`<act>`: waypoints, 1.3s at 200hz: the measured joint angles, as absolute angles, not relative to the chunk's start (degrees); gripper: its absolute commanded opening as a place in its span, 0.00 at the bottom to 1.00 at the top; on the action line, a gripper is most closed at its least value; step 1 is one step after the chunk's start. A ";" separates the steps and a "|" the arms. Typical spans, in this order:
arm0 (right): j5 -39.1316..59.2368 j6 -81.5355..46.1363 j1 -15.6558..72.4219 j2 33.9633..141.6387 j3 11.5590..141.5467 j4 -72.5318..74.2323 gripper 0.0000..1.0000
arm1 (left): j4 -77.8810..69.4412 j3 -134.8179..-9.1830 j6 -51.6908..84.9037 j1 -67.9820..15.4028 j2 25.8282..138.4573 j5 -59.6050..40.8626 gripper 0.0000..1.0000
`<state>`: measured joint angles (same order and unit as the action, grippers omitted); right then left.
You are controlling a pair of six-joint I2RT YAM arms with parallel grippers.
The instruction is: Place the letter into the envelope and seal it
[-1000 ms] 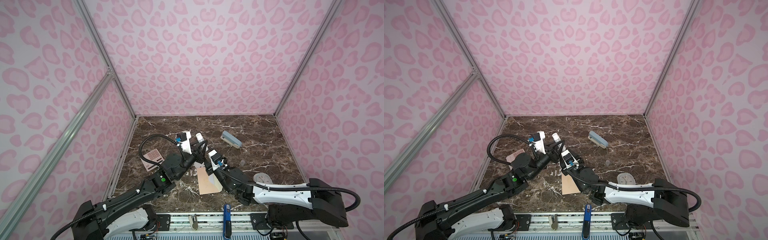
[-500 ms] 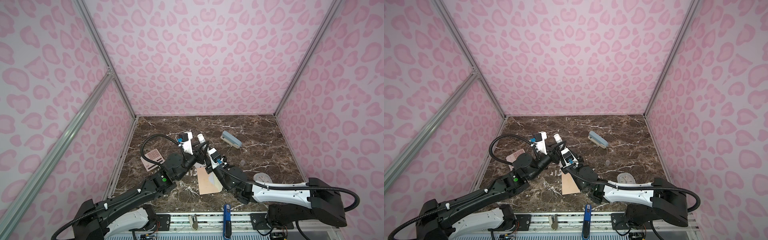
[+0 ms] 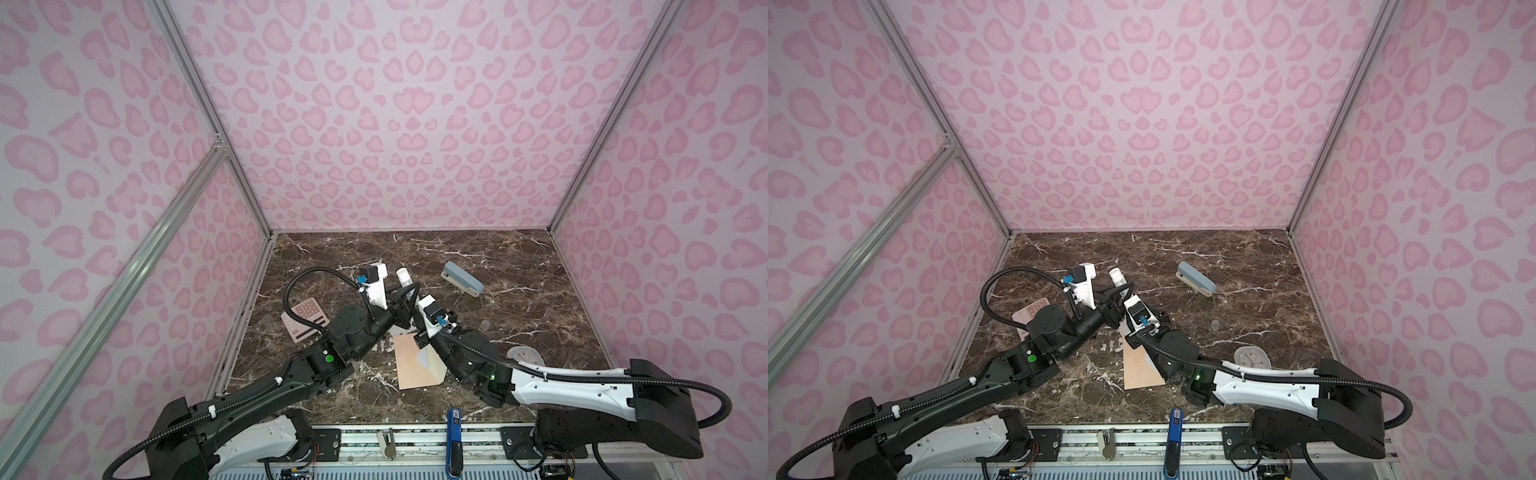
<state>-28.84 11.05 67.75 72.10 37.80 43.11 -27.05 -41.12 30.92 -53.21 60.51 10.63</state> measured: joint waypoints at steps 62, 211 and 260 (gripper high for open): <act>-14.87 2.39 64.62 63.61 36.77 30.37 0.21 | -28.64 -37.50 28.80 -50.85 57.69 -0.03 0.04; 24.32 -14.48 57.17 56.23 31.90 27.55 0.53 | -30.02 -29.10 25.23 -45.78 48.36 -28.47 0.04; 8.82 -4.64 61.60 55.57 32.73 22.46 0.61 | -22.65 -31.70 24.34 -45.74 46.41 -16.40 0.04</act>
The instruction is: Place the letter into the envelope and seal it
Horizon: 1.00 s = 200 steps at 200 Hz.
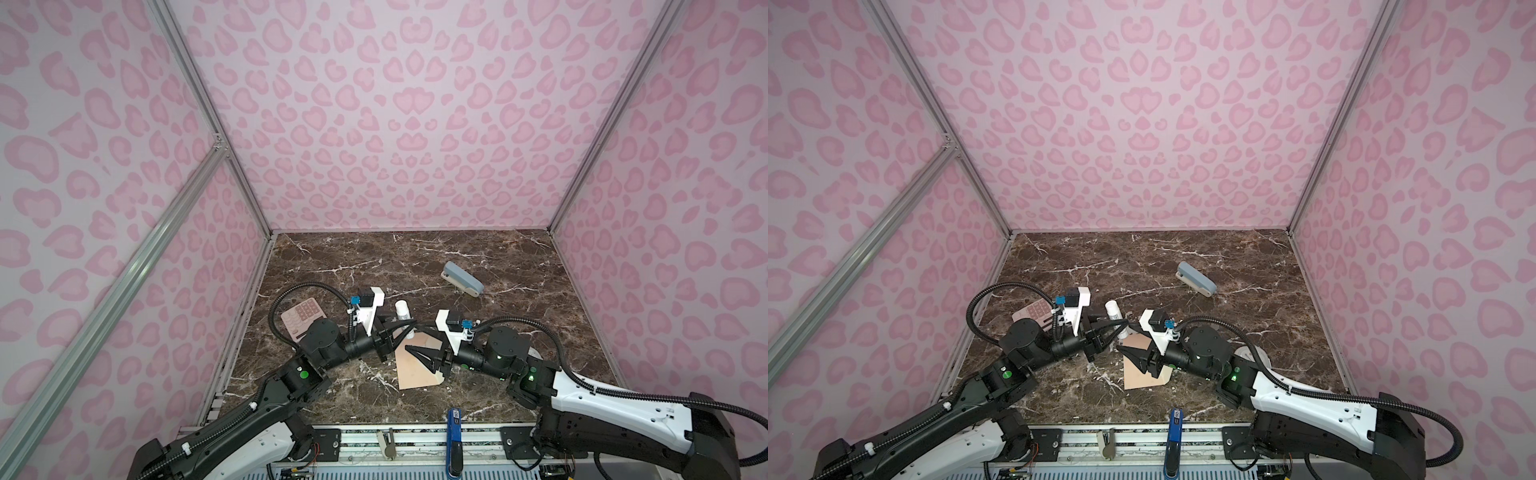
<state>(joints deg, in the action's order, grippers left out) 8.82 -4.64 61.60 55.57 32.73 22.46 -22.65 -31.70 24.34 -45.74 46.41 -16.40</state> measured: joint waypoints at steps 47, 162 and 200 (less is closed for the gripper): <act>-12.67 3.18 69.10 59.53 32.45 23.38 0.60 | -20.69 -34.41 24.62 -45.89 46.11 -0.23 0.04; -40.69 24.88 76.77 79.61 37.54 53.98 0.64 | -26.44 -38.37 32.12 -50.83 56.16 10.46 0.04; -44.80 27.66 76.47 81.97 37.87 60.23 0.56 | -26.61 -39.20 32.56 -51.07 56.45 10.94 0.04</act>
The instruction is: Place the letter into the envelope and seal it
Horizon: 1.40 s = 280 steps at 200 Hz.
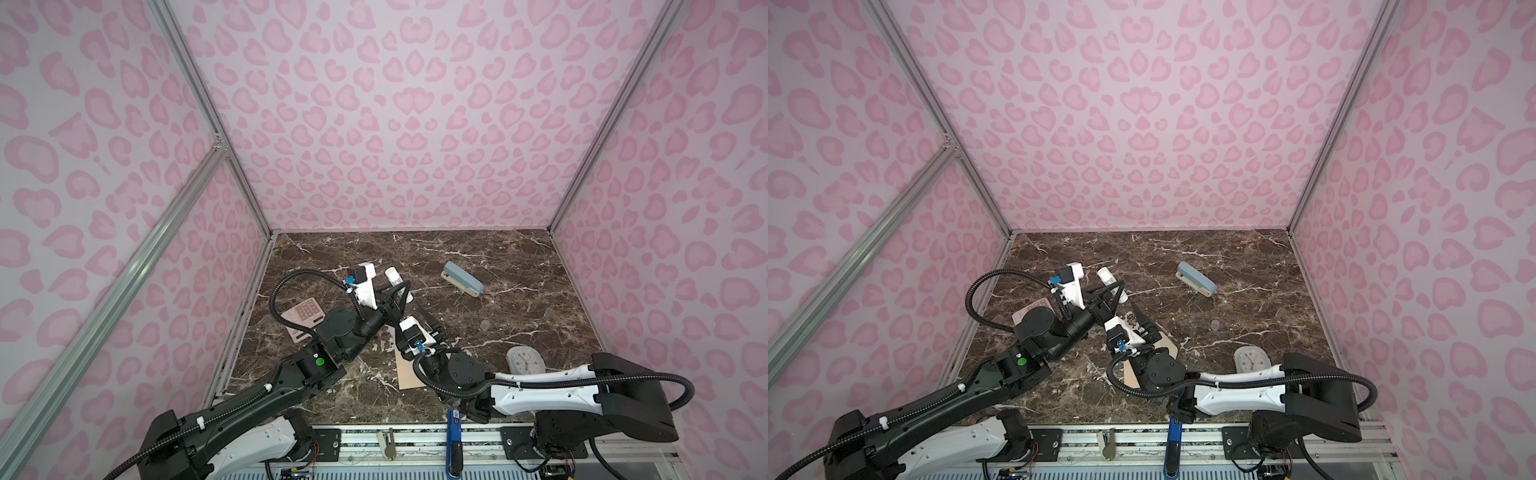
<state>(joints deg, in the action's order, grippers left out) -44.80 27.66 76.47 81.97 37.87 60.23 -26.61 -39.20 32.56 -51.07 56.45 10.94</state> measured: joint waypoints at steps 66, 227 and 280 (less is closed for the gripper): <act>-42.50 23.27 73.63 79.02 39.27 56.64 0.47 | -26.20 -39.88 32.97 -51.18 57.21 10.90 0.04; -38.87 16.56 70.32 79.26 40.18 50.59 0.26 | -25.56 -41.06 33.34 -51.16 59.35 9.19 0.04; -38.26 15.55 69.97 78.65 40.18 48.90 0.18 | -25.45 -41.15 33.41 -51.16 59.81 9.04 0.04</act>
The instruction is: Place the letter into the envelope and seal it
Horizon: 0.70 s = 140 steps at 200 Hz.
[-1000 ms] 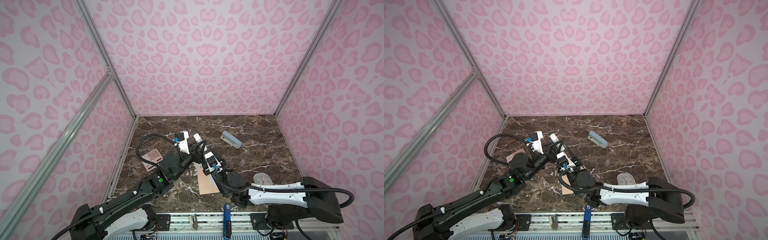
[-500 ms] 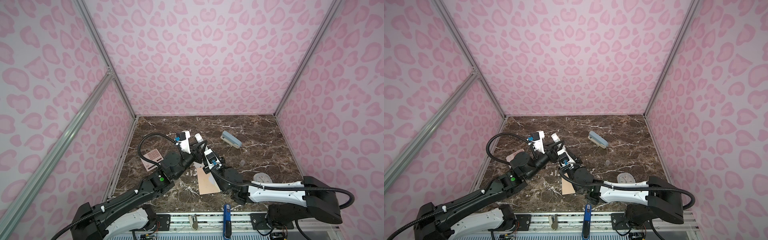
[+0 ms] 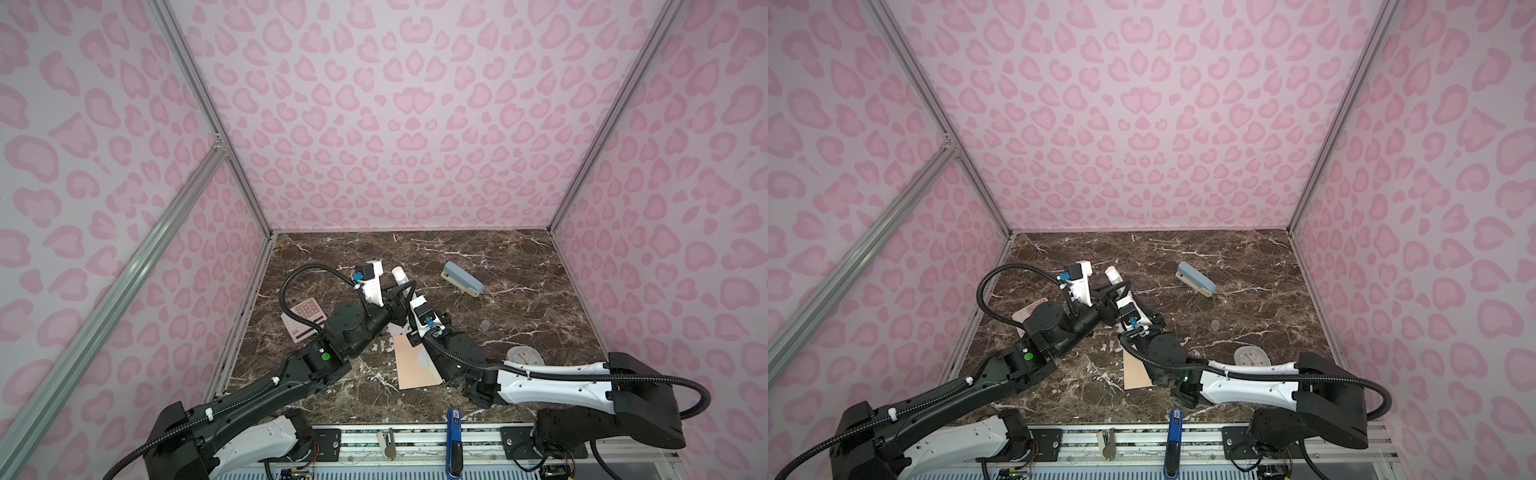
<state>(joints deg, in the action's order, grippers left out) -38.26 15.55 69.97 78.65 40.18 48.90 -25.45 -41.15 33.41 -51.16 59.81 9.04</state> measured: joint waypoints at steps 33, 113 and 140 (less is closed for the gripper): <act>-35.94 13.45 69.52 75.81 40.05 45.10 0.16 | -26.26 -41.12 33.54 -51.16 59.86 7.66 0.04; -12.36 0.93 64.25 61.14 36.99 29.30 0.13 | -28.91 -38.11 28.08 -48.71 55.88 -7.79 0.04; -0.16 -4.16 61.10 57.32 34.26 27.81 0.13 | -29.78 -36.64 26.63 -46.78 55.22 -17.56 0.04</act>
